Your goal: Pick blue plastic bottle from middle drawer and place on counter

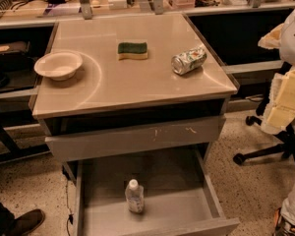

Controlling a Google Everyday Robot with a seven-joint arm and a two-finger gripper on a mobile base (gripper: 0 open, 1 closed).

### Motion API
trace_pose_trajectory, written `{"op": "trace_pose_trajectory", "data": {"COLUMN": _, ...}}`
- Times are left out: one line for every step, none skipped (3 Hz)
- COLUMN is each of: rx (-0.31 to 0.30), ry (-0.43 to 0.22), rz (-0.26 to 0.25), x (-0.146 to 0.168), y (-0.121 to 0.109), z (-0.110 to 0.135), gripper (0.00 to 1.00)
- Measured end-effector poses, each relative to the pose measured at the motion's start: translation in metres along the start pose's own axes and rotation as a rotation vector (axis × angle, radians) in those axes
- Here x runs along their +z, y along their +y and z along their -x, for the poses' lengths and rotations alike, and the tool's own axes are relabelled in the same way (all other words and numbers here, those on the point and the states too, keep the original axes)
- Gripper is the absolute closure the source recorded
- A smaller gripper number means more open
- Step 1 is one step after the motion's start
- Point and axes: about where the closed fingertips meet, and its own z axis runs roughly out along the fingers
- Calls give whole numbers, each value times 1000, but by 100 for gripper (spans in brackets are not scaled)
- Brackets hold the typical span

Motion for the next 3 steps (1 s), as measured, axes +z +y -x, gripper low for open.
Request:
{"op": "trace_pose_trajectory", "data": {"rx": 0, "ry": 0, "rz": 0, "x": 0, "y": 0, "z": 0, "gripper": 0}}
{"op": "trace_pose_trajectory", "data": {"rx": 10, "ry": -18, "rz": 23, "x": 17, "y": 10, "z": 0, "gripper": 0}}
{"op": "trace_pose_trajectory", "data": {"rx": 28, "ry": -77, "rz": 85, "x": 63, "y": 37, "z": 8, "gripper": 0}}
